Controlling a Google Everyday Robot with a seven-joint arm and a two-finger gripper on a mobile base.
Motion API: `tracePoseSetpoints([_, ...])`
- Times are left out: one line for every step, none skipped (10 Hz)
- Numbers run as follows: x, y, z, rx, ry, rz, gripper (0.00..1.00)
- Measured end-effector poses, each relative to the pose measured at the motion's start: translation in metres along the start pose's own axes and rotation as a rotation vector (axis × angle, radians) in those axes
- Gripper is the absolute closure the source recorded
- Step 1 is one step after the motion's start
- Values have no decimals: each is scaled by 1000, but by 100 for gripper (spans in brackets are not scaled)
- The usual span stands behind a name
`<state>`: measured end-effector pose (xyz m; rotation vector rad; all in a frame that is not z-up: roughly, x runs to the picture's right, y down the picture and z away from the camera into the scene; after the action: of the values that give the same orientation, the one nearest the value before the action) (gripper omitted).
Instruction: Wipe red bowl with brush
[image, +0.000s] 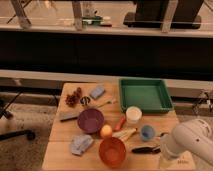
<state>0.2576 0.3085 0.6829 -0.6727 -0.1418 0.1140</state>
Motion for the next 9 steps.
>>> tracePoseSetpoints([0,0,2,0,0,-2,20])
tracePoseSetpoints([0,0,3,1,-1,-3,20])
tracePoseSetpoints([0,0,6,3,-4,-4,20])
tracePoseSetpoints([0,0,7,5,-7,-6,20])
tracePoseSetpoints([-1,0,9,7,-9,-10,20])
tracePoseSetpoints([-1,0,12,9,-14,-15,20])
tracePoseSetpoints([-2,-1,14,11,-18,-19,20])
tracePoseSetpoints([-4,-1,16,13,-21,-24,20])
tracePoseSetpoints([-5,-1,19,16,-25,-28,20])
